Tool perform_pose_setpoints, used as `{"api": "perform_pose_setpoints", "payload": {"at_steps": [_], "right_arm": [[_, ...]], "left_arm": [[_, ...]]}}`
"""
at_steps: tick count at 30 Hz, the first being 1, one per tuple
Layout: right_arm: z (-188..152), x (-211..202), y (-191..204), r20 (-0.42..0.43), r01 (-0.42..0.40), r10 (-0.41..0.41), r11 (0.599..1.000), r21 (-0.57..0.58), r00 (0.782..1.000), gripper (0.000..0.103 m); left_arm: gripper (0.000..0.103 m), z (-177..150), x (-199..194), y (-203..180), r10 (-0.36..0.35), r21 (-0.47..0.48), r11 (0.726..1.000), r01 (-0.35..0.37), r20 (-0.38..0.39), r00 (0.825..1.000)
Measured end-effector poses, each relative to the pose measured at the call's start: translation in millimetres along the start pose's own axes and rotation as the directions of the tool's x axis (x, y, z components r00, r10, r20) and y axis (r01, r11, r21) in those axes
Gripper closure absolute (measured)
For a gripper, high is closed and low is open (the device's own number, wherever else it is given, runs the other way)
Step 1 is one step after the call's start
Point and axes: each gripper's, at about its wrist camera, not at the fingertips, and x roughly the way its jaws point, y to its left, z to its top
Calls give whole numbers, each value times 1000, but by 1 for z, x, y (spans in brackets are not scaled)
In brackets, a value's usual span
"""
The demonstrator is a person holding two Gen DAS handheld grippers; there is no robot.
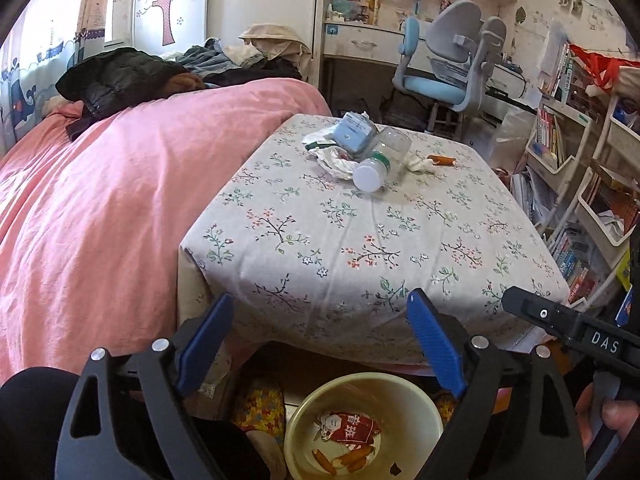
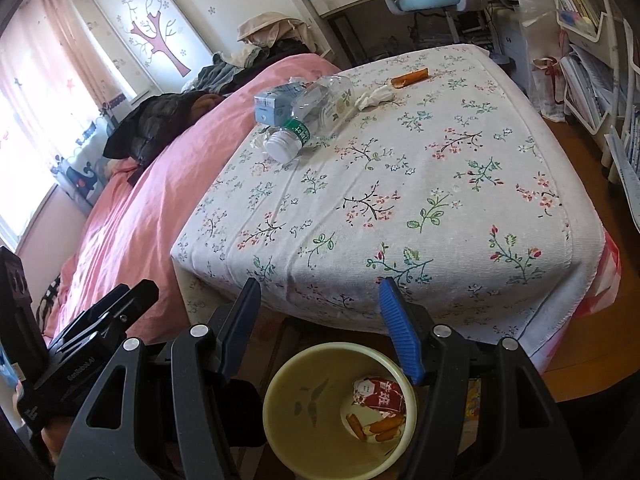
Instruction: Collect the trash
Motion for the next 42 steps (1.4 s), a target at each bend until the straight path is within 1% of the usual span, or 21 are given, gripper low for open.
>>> {"api": "perform_pose_setpoints", "payload": {"at_steps": [23, 25, 26, 27, 33, 42], "right_arm": [[-1, 7, 3, -11, 12, -12, 1000, -21, 1000, 44], [-1, 7, 3, -11, 13, -13, 1000, -22, 1000, 41], [-1, 7, 3, -8, 15, -15, 1000, -22, 1000, 35], [-1, 6, 4, 1, 17, -17, 1000, -25, 1000, 32], [-1, 8, 7, -1, 15, -15, 999, -47, 1000, 32], [0, 8, 7, -2, 15, -15, 999, -47, 1000, 32]], "left_arm": [[12, 1, -1, -1, 25, 3, 1000, -25, 21, 999], [12, 0, -1, -1, 26, 3, 1000, -26, 20, 999], [12, 0, -1, -1, 26, 2, 1000, -26, 20, 999], [12, 0, -1, -1, 25, 2, 1000, -25, 21, 999], [11, 1, 0, 0, 29, 3, 1000, -29, 21, 999], [11, 1, 0, 0, 28, 3, 1000, -28, 21, 999]]}}
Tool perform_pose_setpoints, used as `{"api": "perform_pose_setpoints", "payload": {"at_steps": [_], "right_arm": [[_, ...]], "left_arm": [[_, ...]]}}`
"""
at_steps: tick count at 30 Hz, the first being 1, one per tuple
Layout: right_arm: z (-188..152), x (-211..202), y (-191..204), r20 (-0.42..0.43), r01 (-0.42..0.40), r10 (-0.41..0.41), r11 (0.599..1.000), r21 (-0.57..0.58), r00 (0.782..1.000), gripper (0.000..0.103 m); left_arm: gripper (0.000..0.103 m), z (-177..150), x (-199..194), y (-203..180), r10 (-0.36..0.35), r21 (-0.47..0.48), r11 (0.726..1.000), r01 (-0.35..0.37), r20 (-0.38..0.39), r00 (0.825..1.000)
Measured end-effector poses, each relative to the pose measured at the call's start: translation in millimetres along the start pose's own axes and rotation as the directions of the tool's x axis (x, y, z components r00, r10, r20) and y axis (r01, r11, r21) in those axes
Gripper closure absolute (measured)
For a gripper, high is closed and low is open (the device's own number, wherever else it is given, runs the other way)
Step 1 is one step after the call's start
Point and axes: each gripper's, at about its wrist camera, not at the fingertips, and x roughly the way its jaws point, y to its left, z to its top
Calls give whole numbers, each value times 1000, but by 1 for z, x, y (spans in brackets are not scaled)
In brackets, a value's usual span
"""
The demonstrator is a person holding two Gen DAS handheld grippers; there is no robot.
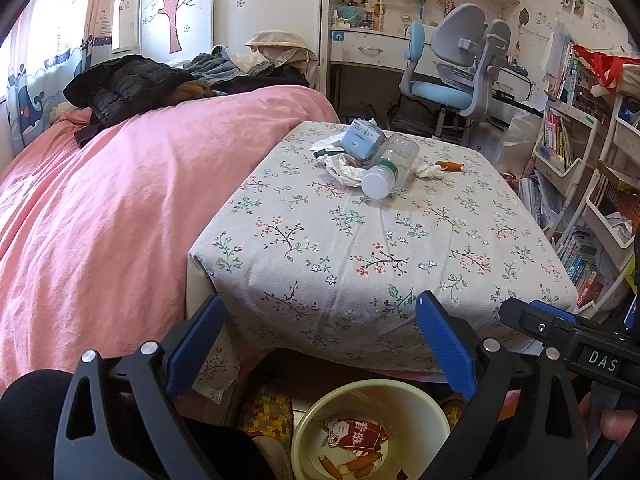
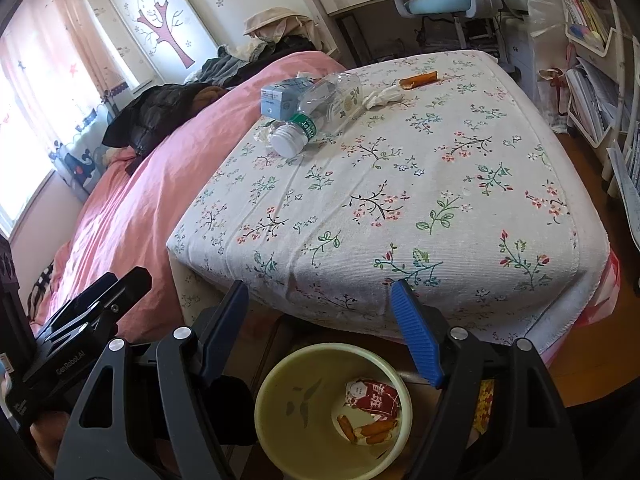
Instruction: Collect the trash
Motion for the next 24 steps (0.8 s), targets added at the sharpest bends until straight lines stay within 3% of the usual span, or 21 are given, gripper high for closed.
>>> {"api": "perform_pose_setpoints", "payload": {"at_steps": [24], "right_arm": [[1, 2, 0, -1, -5, 5, 1000, 1, 1000, 32]], "left_arm": [[11, 0, 1, 0, 1, -4, 1000, -1, 3, 1000]]}}
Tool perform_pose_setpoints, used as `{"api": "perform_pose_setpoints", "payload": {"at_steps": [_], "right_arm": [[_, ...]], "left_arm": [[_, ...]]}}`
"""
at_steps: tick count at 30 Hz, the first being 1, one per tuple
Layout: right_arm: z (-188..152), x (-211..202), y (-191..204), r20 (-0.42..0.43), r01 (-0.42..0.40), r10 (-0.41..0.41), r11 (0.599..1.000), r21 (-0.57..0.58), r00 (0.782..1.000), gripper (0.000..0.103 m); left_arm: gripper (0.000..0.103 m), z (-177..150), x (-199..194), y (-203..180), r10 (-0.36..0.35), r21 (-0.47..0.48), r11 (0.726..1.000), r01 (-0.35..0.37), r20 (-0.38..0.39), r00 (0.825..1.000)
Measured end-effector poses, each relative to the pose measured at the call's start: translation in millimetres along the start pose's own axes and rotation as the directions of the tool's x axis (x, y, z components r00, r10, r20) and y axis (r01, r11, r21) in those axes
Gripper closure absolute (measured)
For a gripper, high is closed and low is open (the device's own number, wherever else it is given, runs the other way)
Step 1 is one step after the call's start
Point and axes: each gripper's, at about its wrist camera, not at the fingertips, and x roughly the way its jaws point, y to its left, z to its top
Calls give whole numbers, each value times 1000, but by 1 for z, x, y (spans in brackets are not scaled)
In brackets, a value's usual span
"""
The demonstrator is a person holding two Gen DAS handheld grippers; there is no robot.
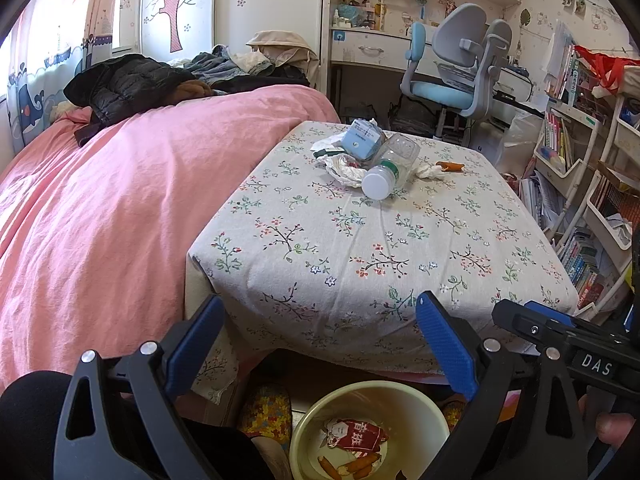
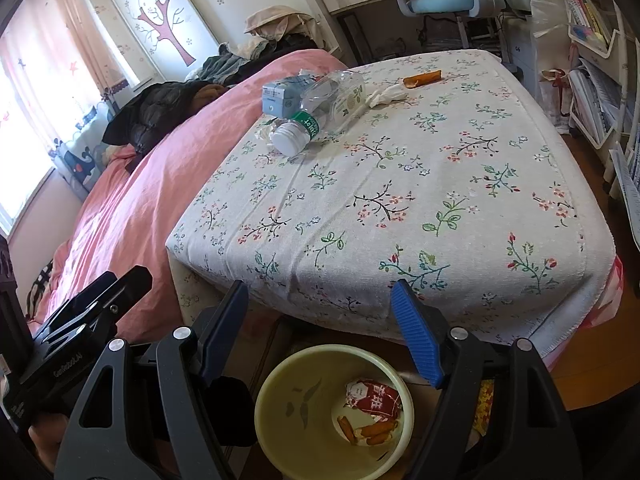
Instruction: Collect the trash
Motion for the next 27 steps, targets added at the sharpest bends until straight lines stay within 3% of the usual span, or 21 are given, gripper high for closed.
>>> {"api": "perform_pose_setpoints", "payload": {"at_steps": [14, 27], "right_arm": [[45, 21, 6, 32, -2, 2, 1000, -11, 999, 32], [122, 97, 20, 8, 28, -28, 1000, -11, 1000, 32]], "left_arm": [[11, 32, 19, 10, 9, -60, 998, -9, 1, 1000], [11, 84, 45, 34, 45, -88, 995, -44, 12, 999]]}}
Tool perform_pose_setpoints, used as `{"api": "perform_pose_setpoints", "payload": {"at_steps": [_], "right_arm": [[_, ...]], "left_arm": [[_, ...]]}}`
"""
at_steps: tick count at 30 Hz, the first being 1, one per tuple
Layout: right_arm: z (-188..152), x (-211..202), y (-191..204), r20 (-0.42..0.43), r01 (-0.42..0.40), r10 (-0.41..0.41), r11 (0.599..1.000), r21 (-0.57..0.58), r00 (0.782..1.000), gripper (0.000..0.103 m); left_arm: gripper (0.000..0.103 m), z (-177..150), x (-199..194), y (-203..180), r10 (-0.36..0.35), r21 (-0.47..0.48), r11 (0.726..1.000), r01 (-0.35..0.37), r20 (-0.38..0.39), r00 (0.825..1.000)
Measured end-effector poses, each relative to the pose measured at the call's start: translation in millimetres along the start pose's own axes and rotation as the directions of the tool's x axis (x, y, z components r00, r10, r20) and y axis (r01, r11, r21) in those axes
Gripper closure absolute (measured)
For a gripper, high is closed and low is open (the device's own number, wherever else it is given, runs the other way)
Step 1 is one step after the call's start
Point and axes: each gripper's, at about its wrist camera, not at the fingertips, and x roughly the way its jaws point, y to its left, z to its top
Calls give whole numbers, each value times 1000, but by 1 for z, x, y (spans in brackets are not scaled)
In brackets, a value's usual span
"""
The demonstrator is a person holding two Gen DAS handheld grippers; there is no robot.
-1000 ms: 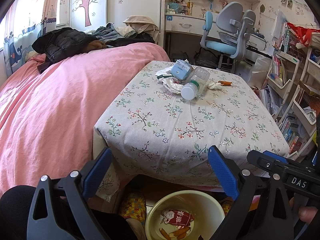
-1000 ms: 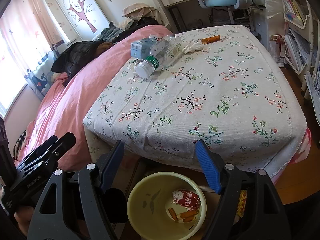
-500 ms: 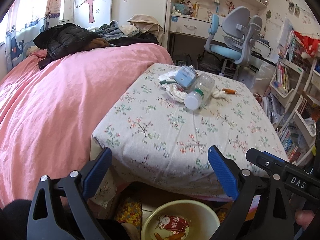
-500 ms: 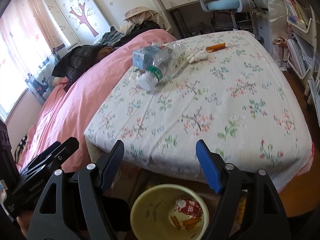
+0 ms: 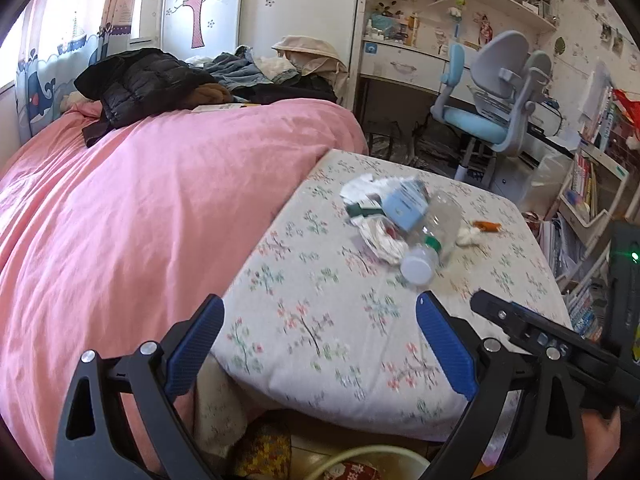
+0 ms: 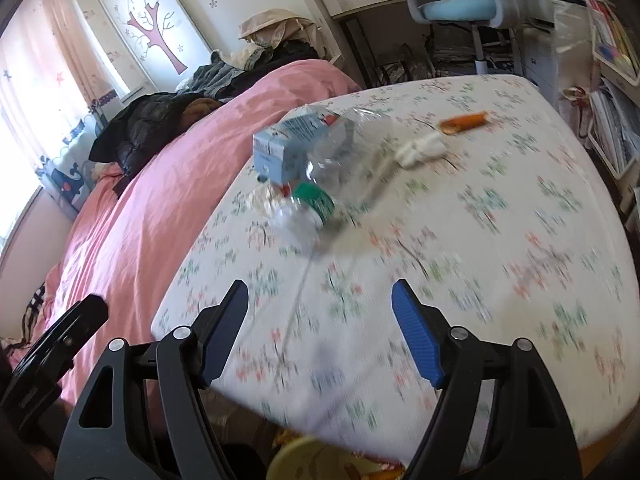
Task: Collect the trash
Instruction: 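Grasp the clear plastic water bottle with the right gripper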
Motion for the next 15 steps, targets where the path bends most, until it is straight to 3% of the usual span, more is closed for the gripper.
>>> {"api": "perform_pose_setpoints", "payload": {"at_steps": [8, 15], "right_arm": [[58, 68, 10, -51, 136, -138, 990, -34, 989, 32], [81, 115, 3, -72, 186, -188, 982, -41, 979, 32]], "left_arm": [[9, 37, 24, 15, 14, 1, 1000, -14, 15, 1000], [9, 54, 48, 19, 6, -22, 1000, -7, -9, 1000]]}}
